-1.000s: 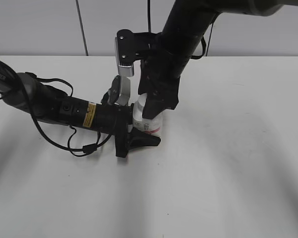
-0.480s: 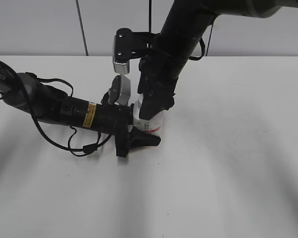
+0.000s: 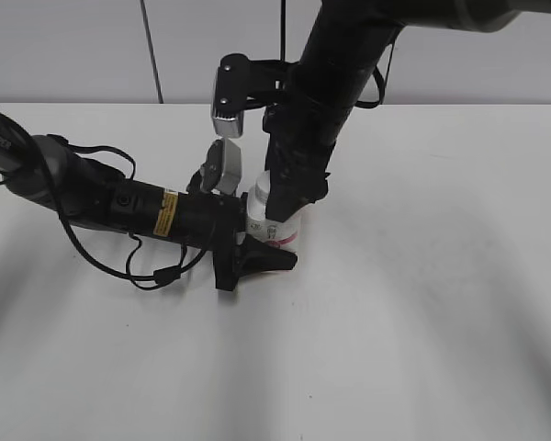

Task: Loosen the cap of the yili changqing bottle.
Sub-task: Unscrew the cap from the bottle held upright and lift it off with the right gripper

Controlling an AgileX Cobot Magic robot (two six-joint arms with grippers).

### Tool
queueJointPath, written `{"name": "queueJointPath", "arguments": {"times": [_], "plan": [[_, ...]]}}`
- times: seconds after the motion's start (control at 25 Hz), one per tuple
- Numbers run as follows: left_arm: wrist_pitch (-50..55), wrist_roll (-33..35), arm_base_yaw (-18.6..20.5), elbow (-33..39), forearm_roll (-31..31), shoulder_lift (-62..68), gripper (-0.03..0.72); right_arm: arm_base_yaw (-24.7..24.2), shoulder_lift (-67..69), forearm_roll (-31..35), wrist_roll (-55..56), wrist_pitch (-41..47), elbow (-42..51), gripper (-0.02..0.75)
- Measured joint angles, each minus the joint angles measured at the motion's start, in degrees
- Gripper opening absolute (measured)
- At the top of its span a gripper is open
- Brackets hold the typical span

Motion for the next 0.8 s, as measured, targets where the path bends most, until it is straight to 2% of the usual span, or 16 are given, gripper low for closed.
{"name": "queueJointPath", "arguments": {"times": [0.8], "plan": [[-0.1, -0.2, 0.0, 0.0, -0.3, 0.0, 0.412, 0.0, -5.2, -0.2, 4.7, 3.5, 0.1, 0.586]]}}
